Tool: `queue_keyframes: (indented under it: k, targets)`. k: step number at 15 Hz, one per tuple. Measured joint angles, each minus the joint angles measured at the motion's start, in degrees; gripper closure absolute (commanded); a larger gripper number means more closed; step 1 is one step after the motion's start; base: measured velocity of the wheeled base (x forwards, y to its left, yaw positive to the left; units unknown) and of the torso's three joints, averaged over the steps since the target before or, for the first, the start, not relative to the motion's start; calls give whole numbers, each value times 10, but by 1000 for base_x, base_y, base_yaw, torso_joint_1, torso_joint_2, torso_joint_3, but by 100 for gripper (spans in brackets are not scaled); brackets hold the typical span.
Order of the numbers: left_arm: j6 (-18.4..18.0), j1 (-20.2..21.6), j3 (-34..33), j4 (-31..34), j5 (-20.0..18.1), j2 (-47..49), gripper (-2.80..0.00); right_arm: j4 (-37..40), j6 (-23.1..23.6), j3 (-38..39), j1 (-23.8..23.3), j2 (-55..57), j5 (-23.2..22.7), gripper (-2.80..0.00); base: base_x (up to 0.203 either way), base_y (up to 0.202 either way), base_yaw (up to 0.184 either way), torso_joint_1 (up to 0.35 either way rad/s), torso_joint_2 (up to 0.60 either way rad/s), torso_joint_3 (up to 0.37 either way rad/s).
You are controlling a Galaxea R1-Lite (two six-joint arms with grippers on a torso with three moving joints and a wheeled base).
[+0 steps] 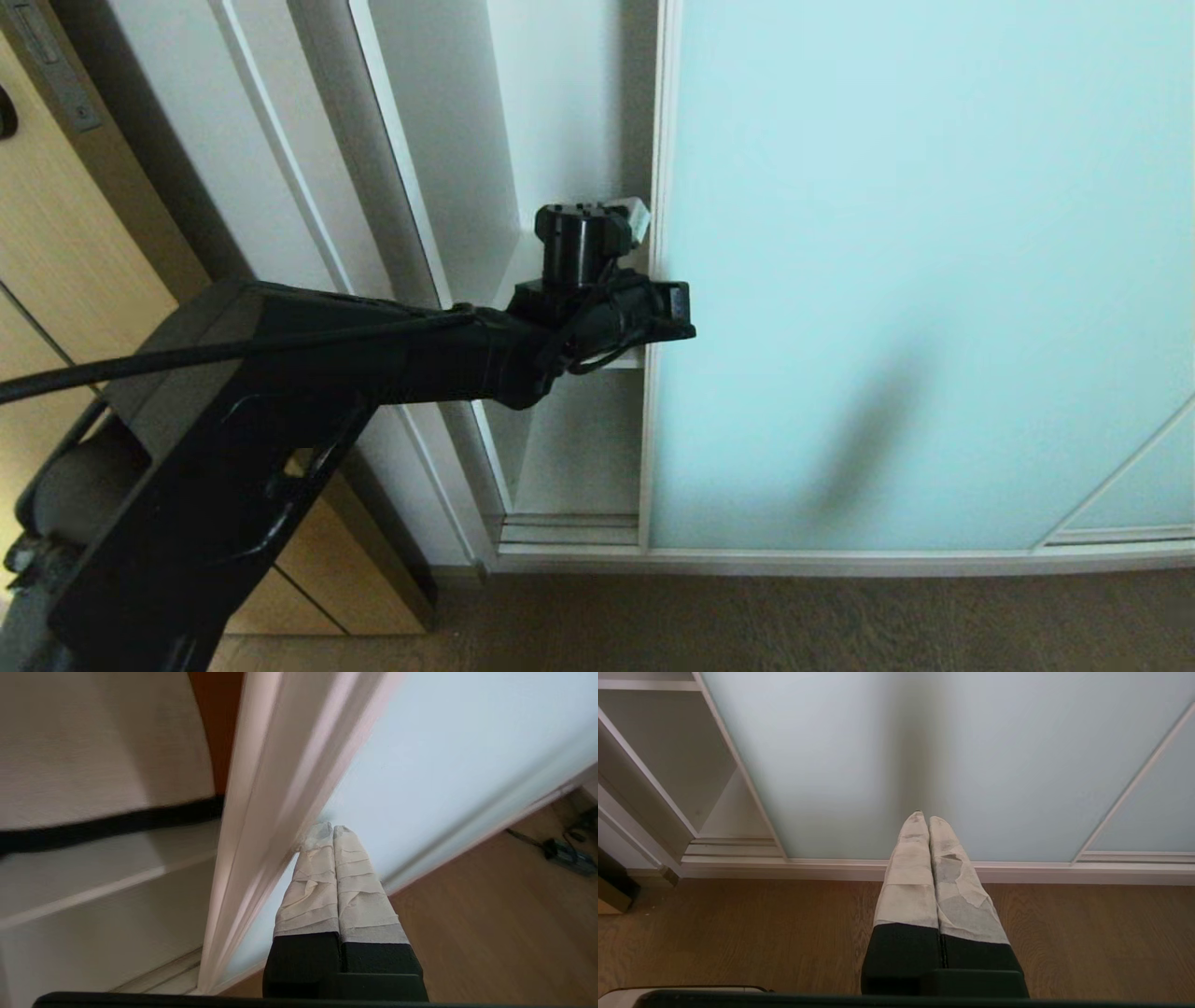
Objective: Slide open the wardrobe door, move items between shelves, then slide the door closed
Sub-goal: Close the door
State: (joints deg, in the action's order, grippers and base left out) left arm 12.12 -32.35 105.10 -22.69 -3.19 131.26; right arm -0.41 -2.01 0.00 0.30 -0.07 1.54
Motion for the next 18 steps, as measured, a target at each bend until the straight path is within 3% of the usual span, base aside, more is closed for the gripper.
queue_keyframes:
  k: [7, 18]
  targets:
    - [-2, 15, -119, -51, 13, -71, 0, 0, 0, 0, 0, 0, 0, 0, 0, 0, 0, 0, 0, 0]
    - [-1, 79, -182, -51, 7, -134, 0, 0, 0, 0, 0, 0, 0, 0, 0, 0, 0, 0, 0, 0]
